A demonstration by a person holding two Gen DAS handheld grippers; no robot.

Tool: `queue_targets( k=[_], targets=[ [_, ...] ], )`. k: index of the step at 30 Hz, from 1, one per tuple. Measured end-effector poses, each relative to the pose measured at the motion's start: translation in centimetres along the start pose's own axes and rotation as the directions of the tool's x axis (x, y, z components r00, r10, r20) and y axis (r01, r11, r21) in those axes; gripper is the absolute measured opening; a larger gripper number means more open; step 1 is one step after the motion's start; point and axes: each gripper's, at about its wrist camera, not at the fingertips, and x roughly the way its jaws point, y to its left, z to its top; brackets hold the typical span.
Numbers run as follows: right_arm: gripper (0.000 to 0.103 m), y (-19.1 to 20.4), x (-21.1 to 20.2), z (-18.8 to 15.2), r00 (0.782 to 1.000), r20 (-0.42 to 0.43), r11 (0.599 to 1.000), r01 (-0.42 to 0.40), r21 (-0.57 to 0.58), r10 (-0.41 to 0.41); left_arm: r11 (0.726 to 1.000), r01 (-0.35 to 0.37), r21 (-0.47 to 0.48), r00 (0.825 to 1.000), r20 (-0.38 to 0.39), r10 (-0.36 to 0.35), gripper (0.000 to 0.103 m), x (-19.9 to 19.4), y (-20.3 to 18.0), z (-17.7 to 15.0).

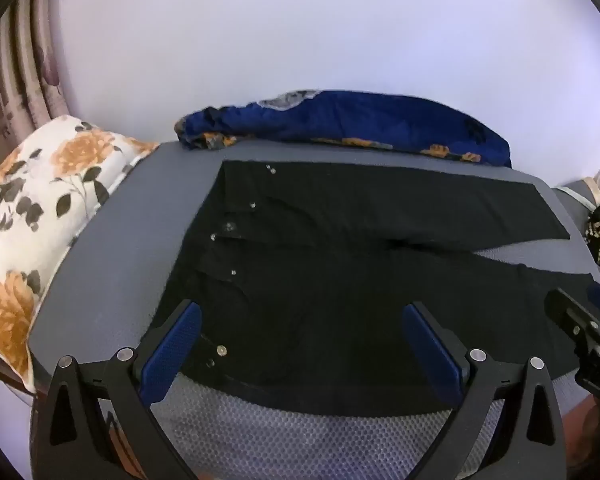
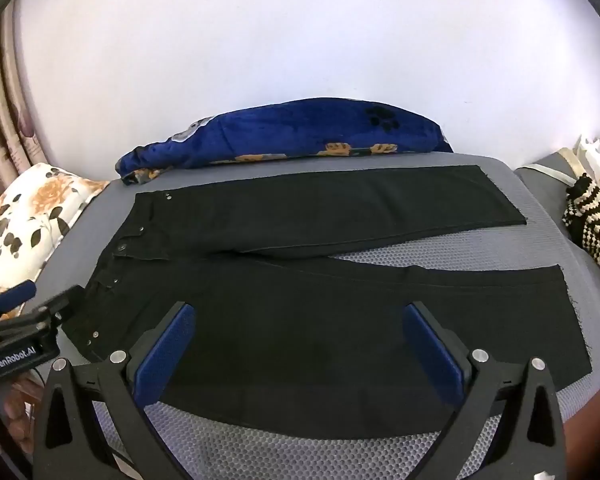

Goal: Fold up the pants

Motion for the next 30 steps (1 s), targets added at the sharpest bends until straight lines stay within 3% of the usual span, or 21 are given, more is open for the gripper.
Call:
queue_targets(
  k=[5, 10, 20, 30],
  targets=[
    [0.103, 0.3, 0.2, 0.2, 1.000, -0.015, 1.000, 0.003, -0.014, -0.004, 0.999, 0.049, -0.015, 0.998, -0.040, -0.050, 0.099, 1.3, 0.3, -0.8],
    [0.103, 1.3, 0.6, -0.1, 0.999, -0.021, 0.999, 0.024, -0.026, -0.024, 0.999, 0.010, 0.039, 0.999, -0.050, -0.008, 0.098, 2.0, -0.4, -1.2],
    [0.103, 1.2, 1.4, -0.3, 0.998, -0.032, 0.999, 0.044, -0.025, -0.045, 0.999, -0.003, 0.033, 0.999, -0.038, 0.005, 0.098, 2.5, -0.4, -1.6],
    [0.103, 0.7, 2.0, -0.5, 0.999, -0.039, 1.000, 0.032, 0.000, -0.032, 1.000, 0.018, 0.022, 0.996, -0.083, -0.016, 0.098, 3.5, -0.1, -1.5]
  ],
)
